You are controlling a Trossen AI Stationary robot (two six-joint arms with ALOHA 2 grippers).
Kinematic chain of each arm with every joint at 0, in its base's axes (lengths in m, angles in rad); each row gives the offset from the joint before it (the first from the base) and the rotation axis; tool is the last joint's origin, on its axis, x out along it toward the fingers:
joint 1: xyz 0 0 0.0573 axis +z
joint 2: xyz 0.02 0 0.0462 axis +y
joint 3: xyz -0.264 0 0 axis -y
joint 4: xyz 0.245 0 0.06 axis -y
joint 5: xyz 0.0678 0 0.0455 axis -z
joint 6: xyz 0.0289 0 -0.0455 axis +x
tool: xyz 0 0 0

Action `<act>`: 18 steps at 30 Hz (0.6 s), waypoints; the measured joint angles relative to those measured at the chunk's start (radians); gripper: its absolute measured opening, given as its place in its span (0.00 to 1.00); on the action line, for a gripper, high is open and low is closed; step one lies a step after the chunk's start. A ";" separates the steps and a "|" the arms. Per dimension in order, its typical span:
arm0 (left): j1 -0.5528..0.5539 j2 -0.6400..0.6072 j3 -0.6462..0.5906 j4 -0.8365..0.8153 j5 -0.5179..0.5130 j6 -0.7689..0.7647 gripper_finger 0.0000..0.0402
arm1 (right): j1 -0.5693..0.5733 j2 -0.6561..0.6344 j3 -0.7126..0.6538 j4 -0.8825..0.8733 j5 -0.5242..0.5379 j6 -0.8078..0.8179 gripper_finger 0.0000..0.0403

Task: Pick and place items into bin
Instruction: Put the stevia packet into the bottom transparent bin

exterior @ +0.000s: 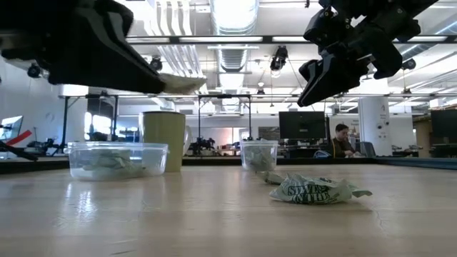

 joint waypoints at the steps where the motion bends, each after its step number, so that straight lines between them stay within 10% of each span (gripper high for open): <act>1: -0.004 -0.016 0.000 -0.038 -0.009 -0.005 0.00 | 0.000 0.000 0.000 -0.001 0.000 0.000 0.15; 18: 0.049 -0.353 -0.063 -0.656 -0.010 -0.305 0.00 | 0.000 0.000 -0.004 -0.001 -0.002 0.001 0.15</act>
